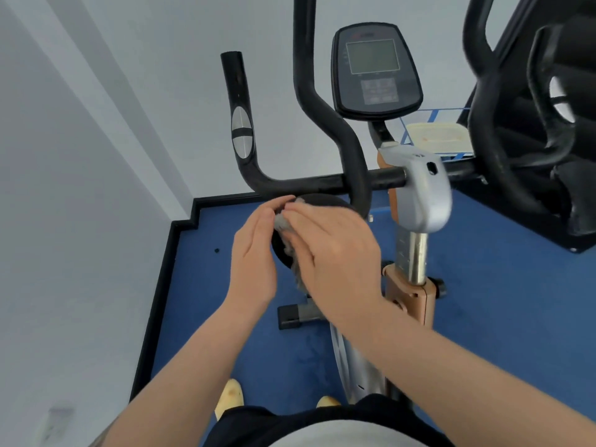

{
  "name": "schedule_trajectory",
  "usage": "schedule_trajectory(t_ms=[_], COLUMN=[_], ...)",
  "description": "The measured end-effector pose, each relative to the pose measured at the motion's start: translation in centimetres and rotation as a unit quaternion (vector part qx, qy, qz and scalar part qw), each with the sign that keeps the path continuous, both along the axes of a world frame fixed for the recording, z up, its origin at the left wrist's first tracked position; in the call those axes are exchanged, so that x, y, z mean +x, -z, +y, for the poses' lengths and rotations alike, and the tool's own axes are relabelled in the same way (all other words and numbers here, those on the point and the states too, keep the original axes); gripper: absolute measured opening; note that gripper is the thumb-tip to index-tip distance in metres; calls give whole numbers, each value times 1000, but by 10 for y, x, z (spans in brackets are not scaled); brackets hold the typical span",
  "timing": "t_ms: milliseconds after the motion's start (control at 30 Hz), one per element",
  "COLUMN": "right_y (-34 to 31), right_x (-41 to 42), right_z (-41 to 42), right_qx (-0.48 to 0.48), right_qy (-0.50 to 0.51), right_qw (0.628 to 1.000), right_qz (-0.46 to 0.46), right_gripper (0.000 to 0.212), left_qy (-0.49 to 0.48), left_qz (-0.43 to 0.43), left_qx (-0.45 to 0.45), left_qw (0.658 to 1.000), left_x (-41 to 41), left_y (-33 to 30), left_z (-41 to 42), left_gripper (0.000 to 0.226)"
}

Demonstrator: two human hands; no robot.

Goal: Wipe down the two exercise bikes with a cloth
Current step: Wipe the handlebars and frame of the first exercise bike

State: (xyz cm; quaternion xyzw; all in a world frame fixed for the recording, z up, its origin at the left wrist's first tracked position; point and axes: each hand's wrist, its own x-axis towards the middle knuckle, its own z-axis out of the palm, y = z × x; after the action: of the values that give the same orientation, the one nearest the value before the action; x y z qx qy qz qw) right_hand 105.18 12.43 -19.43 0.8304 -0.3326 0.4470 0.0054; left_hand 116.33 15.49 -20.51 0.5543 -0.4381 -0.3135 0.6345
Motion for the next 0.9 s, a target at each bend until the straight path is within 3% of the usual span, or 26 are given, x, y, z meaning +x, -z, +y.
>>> schedule_trajectory(t_ms=[167,267,333,433,500,667,800,900], right_y=[-5,-50,-73,-74,-55,-30,-35,-36], right_x=[-35,-34,-29,-13,-6,-24,4,2], right_z=[6,-7,-21,-44,-46,-27,-42,-34], right_qx=[-2,2,-3,126,197,190,186,184], right_qy=[-64,-95,-50,4,23,22,122,129], right_qw=[991,993,995,966,944,971,948,947], right_qz=[120,70,86,227,263,147,226,229], right_gripper=[16,16,20,27,31,29,23,29], left_qy=[-6,-6,-7,-28,-51,-48,-24,-14], left_qz=[-37,-71,-92,-92,-80,-128,-139,-111], left_qx=[35,77,103,111,115,112,100,100], left_qw=[999,994,990,989,989,984,985,989], left_x=[2,3,2,-2,-5,-3,-1,0], left_y=[-5,-16,-21,-19,-15,-11,-11,-12], left_z=[0,-11,-19,-21,-18,-14,-14,-15], left_gripper=[35,30,31,34,35,34,33,32])
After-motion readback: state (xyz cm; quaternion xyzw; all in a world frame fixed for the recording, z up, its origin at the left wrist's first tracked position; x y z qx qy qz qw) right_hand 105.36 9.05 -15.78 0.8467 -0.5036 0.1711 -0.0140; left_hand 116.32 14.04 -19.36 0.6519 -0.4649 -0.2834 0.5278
